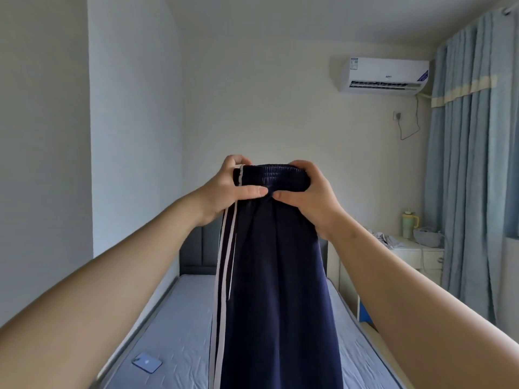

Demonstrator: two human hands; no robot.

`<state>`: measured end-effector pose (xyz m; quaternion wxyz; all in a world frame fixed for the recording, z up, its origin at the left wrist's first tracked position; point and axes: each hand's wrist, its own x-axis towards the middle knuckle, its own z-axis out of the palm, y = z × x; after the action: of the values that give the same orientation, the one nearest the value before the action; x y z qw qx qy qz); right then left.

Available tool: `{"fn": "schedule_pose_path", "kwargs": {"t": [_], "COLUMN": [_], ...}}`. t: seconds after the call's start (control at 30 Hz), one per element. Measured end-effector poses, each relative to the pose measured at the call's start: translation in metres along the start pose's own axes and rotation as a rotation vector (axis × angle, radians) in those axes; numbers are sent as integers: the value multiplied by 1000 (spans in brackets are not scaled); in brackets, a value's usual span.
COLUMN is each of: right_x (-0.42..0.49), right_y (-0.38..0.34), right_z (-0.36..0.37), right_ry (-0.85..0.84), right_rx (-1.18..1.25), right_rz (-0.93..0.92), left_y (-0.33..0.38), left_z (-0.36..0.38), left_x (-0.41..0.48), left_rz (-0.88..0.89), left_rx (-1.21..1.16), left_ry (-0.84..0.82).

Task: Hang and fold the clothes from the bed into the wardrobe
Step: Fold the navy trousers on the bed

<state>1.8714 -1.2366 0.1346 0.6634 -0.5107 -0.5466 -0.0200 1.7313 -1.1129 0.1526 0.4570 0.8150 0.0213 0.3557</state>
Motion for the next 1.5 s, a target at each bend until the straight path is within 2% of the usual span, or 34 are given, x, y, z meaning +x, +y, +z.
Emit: {"fn": "schedule_pose_path", "kwargs": {"t": [0.07, 0.2, 0.27, 0.37, 0.43, 0.5, 0.63, 0.7, 0.77, 0.83, 0.93, 0.97, 1.07, 1.13, 1.17, 1.3, 1.33, 1.4, 1.5], "right_x": [1, 2, 2, -1, -4, -4, -2, -5, -8, -7, -5, -4, -4, 1, 4, 9, 9, 15, 40], "right_y": [0, 0, 0, 4, 7, 10, 16, 23, 31, 36, 45, 49, 59, 74, 82, 116, 127, 150, 162], "right_z": [1, 7, 10, 12, 13, 16, 28, 35, 38, 37, 38, 41, 53, 61, 66, 103, 116, 142, 165], "right_ry": [-32, -59, -57, -154, -274, -360, -303, -305, -338, -446, -554, -556, -559, -544, -525, -498, -465, -348, -119], "right_rx": [-26, -163, -150, 47, 238, 283, 71, 124, 240, 289, 167, 84, -215, -277, -277, -136, -101, -125, -159], "right_rz": [62, 119, 135, 217, 308, 351, 310, 345, 418, 513, 587, 582, 501, 519, 545, 730, 773, 758, 529], "left_y": [-3, -1, 2, 6, 7, 6, -1, -7, -13, -21, -33, -36, -43, -56, -65, -114, -128, -156, -169], "left_z": [-5, -14, -17, -21, -26, -32, -36, -39, -46, -53, -60, -61, -66, -72, -75, -83, -86, -92, -103], "left_x": [-4, -14, -17, -22, -26, -31, -40, -43, -46, -49, -52, -51, -48, -46, -44, -45, -42, -30, -1], "left_rz": [16, -20, -37, -86, -153, -201, -295, -354, -404, -456, -566, -606, -722, -755, -769, -882, -883, -842, -634], "left_rx": [188, 263, 324, 305, 158, 88, 458, 544, 438, 263, 199, 280, 730, 815, 730, 64, -18, -32, 12], "left_ry": [-10, 13, 6, 37, 88, 95, 12, 16, 63, 112, 80, 40, -64, -50, -32, 147, 196, 312, 510]}}
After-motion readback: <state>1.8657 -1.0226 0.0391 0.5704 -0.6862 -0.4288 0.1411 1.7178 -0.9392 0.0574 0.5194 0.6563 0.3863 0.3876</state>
